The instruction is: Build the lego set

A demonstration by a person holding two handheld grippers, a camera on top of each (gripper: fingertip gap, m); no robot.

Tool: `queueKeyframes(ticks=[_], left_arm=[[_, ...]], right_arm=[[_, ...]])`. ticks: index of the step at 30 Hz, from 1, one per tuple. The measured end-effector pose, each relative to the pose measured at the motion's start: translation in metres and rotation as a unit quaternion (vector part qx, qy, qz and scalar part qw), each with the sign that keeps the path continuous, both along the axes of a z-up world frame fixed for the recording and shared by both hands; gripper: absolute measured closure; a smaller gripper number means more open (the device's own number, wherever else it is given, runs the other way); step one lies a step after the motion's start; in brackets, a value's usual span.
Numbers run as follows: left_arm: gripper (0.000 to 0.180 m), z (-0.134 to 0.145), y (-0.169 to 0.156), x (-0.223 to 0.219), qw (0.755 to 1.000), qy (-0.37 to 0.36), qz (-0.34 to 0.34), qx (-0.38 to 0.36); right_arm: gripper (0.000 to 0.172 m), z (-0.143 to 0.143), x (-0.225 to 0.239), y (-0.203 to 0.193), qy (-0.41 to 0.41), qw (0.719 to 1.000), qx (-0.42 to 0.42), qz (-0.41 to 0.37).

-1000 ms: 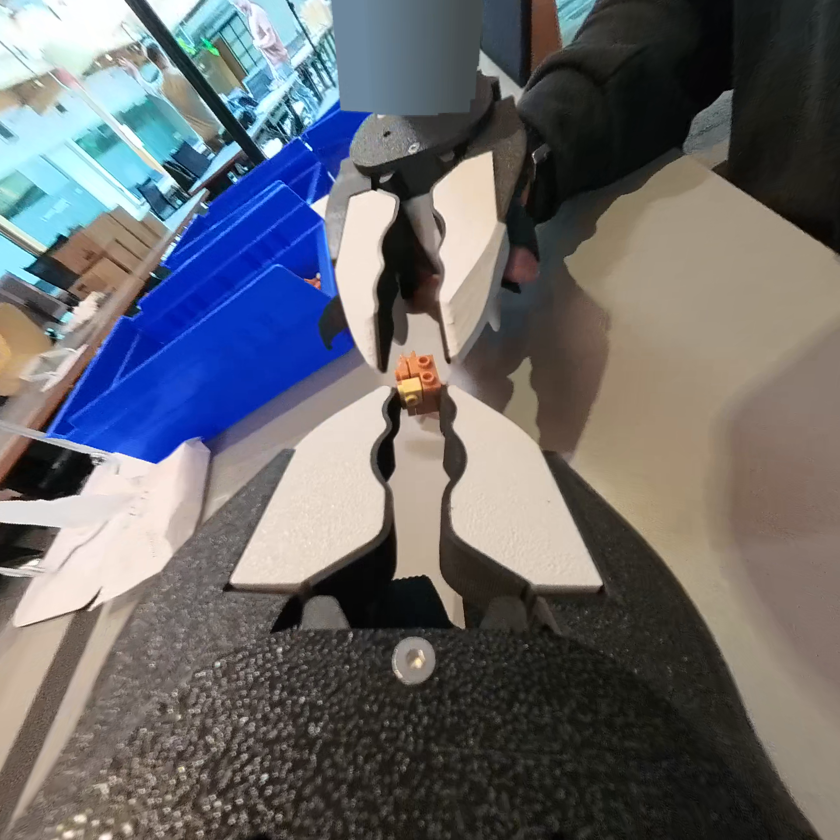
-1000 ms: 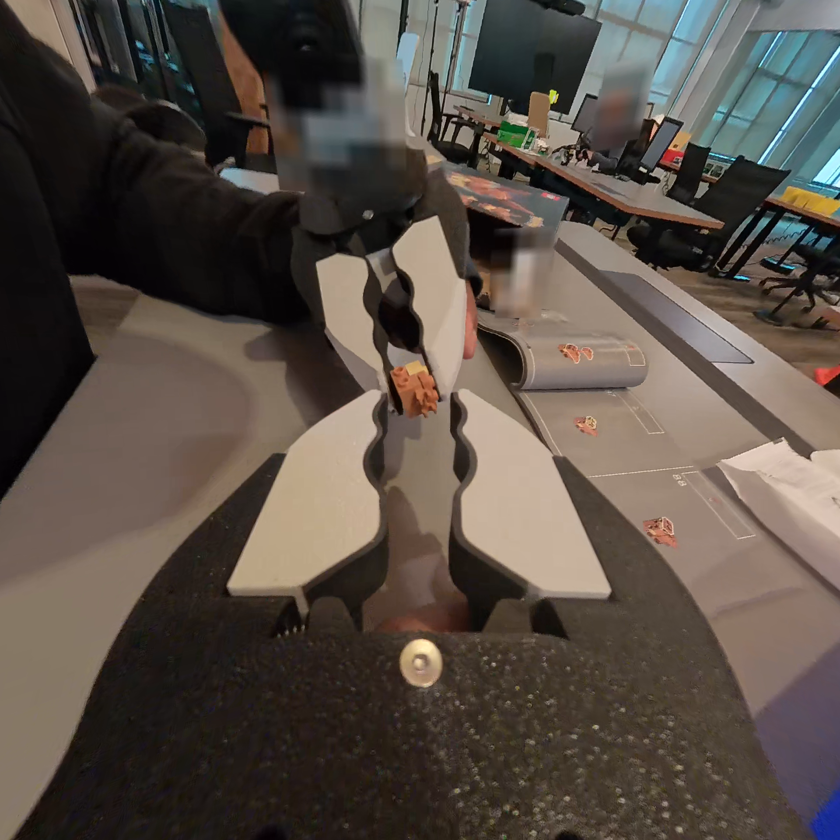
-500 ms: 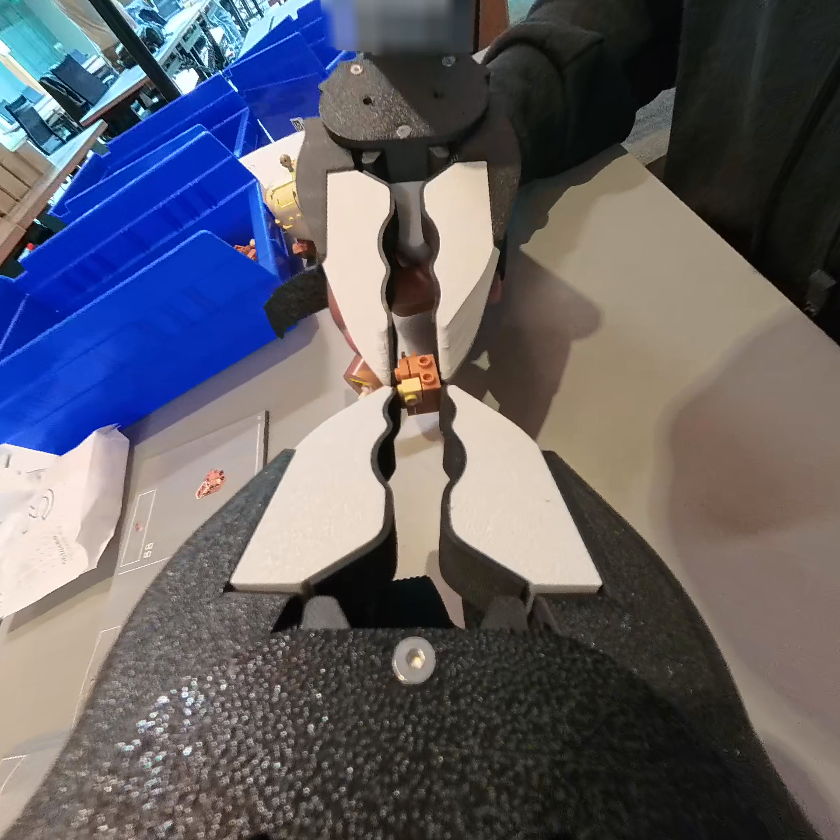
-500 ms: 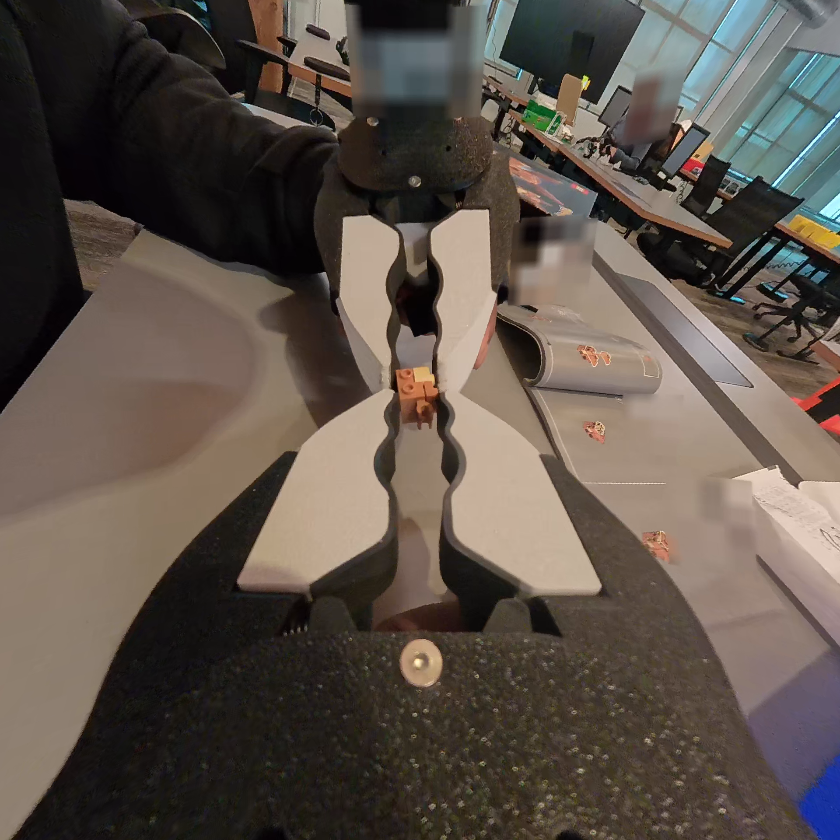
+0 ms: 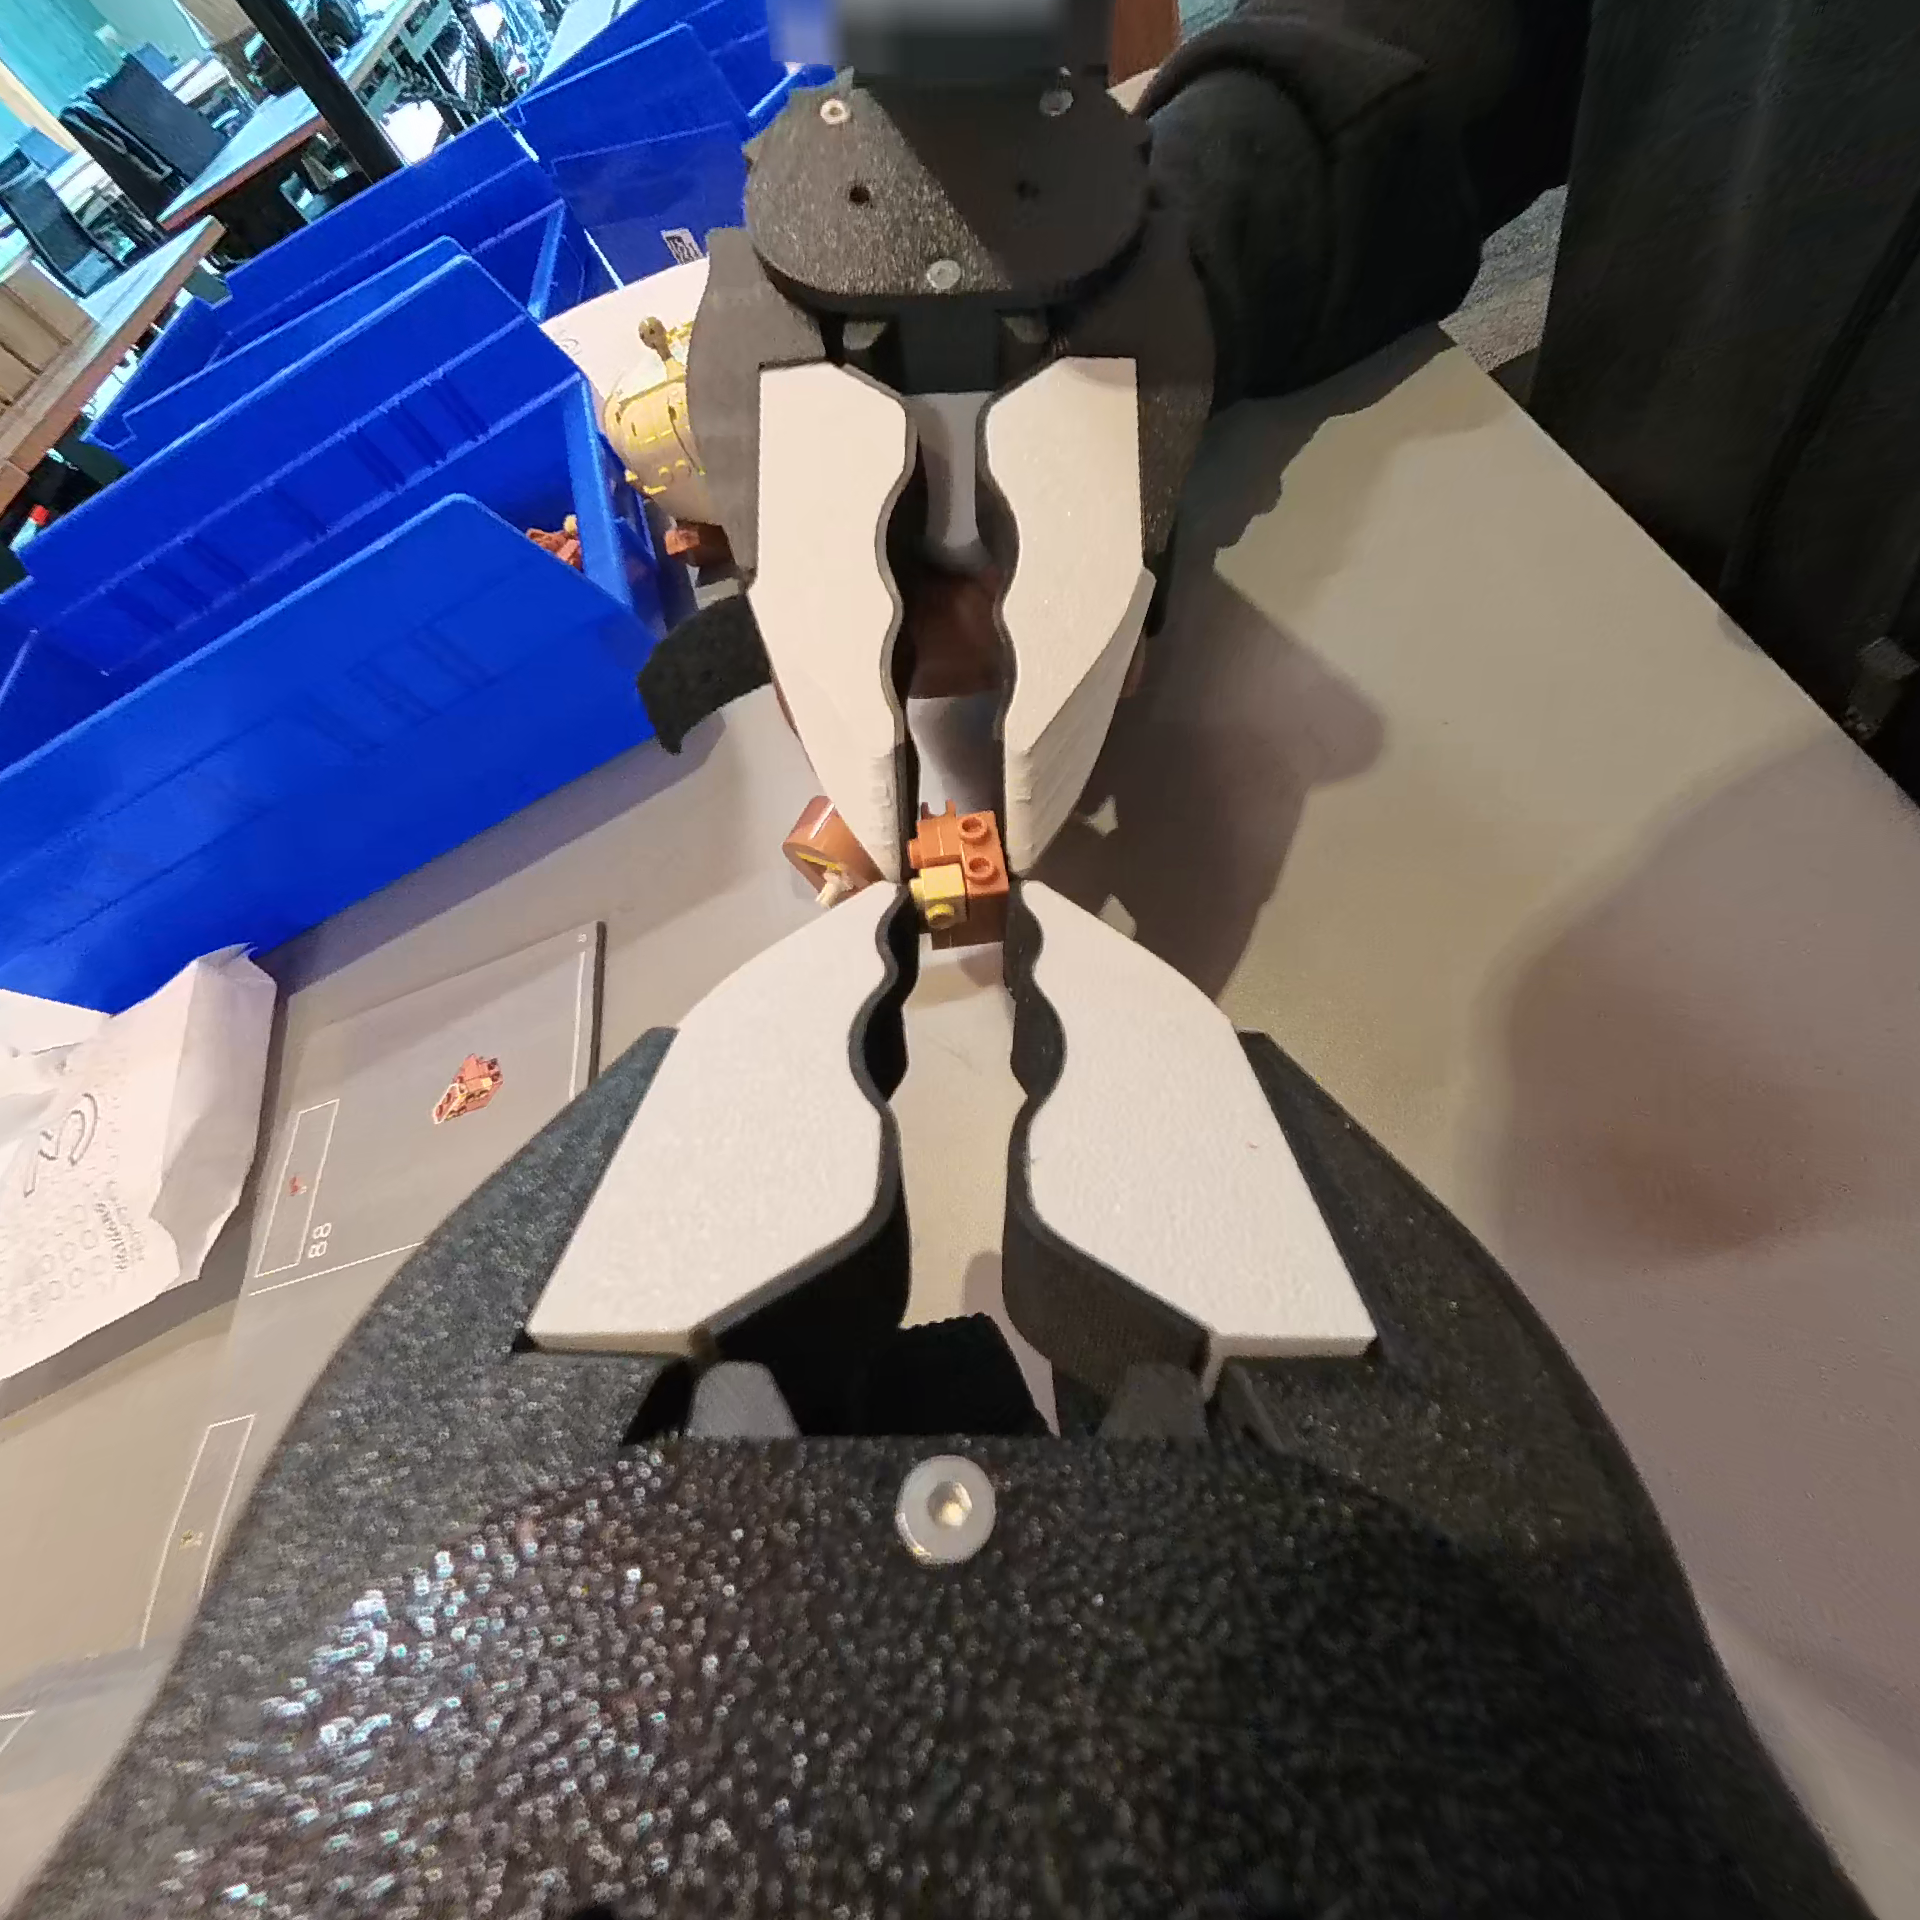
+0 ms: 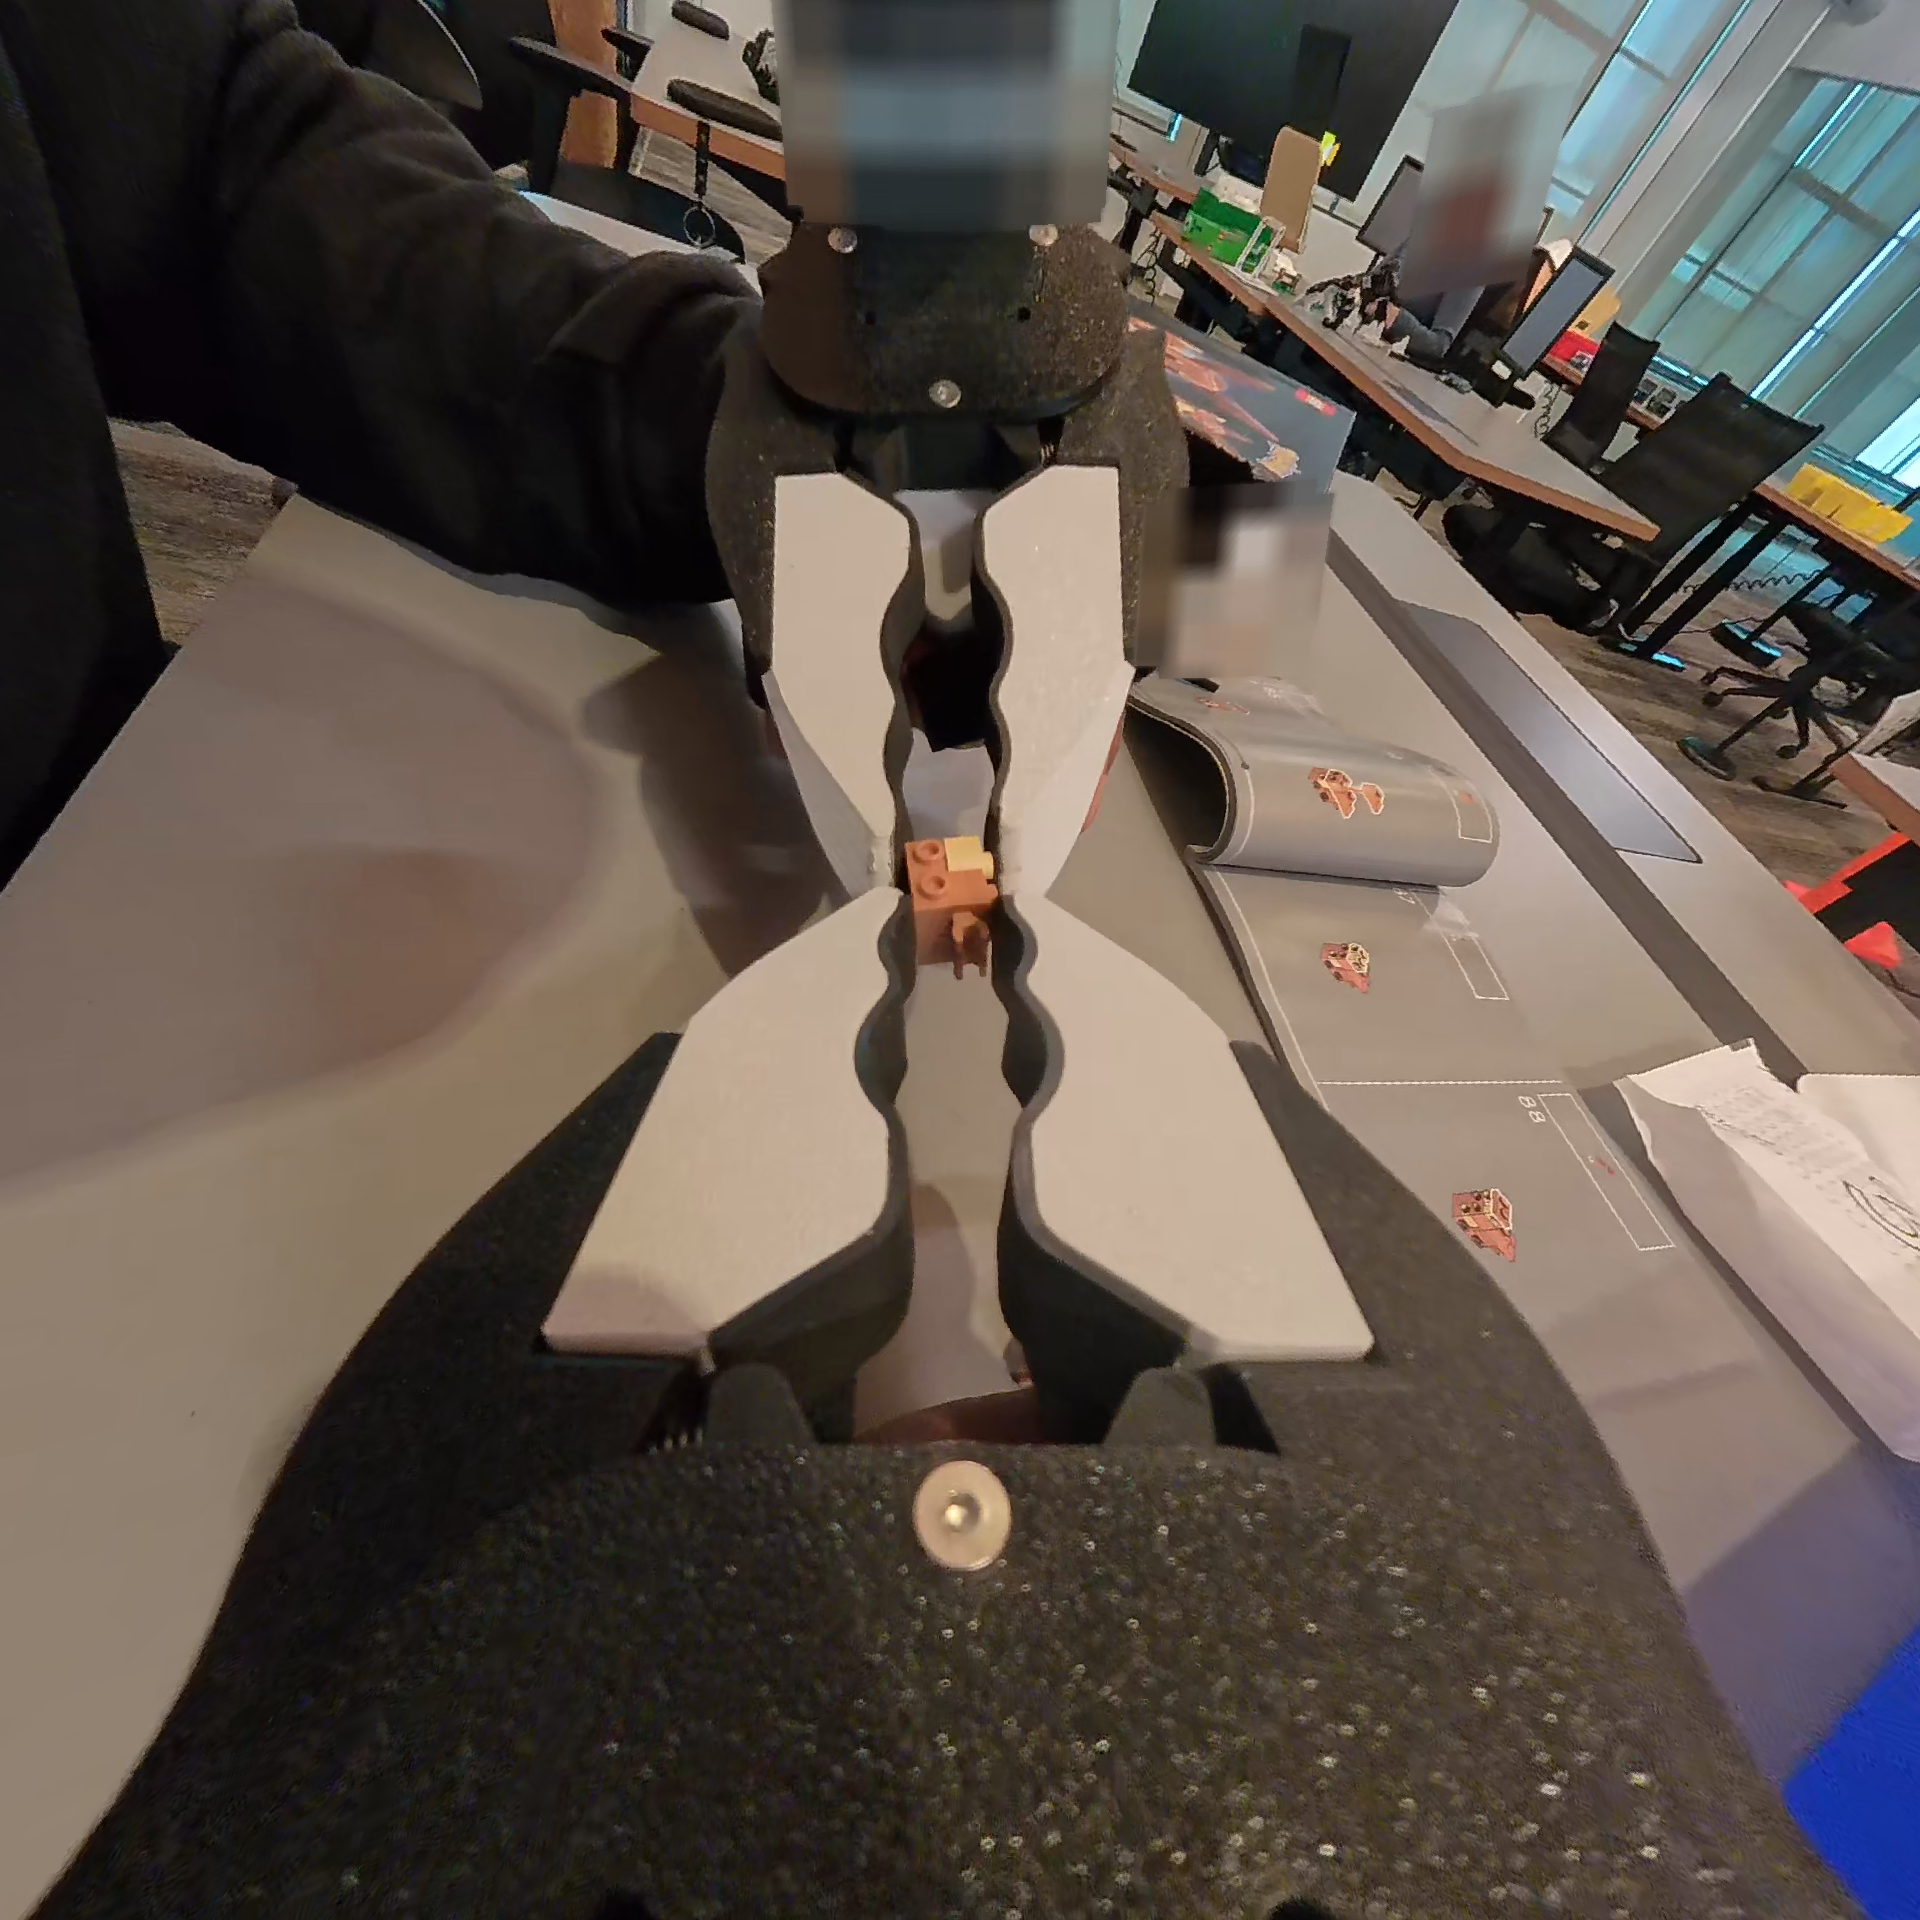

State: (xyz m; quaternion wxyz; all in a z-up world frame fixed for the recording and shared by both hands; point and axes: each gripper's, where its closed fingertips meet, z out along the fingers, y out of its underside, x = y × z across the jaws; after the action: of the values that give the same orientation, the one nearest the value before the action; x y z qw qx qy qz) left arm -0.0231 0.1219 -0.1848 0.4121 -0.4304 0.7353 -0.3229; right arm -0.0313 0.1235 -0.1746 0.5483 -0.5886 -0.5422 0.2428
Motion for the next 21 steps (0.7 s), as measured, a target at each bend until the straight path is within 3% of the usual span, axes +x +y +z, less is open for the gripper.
queueKeyframes(ticks=[8, 13, 21], left_arm=[[0.164, 0.006, 0.003, 0.002, 0.999, -0.033, 0.008, 0.007], [0.148, 0.018, 0.006, 0.001, 0.997, -0.078, 0.014, -0.001], [0.165, 0.032, 0.006, 0.007, 0.989, -0.140, 0.025, -0.034]], right_arm=[[0.158, 0.006, 0.002, 0.003, 0.028, 1.000, 0.001, -0.004], [0.158, 0.023, 0.004, 0.003, 0.107, 0.994, -0.017, 0.006], [0.158, 0.033, 0.006, 0.006, 0.192, 0.979, -0.070, 0.020]])
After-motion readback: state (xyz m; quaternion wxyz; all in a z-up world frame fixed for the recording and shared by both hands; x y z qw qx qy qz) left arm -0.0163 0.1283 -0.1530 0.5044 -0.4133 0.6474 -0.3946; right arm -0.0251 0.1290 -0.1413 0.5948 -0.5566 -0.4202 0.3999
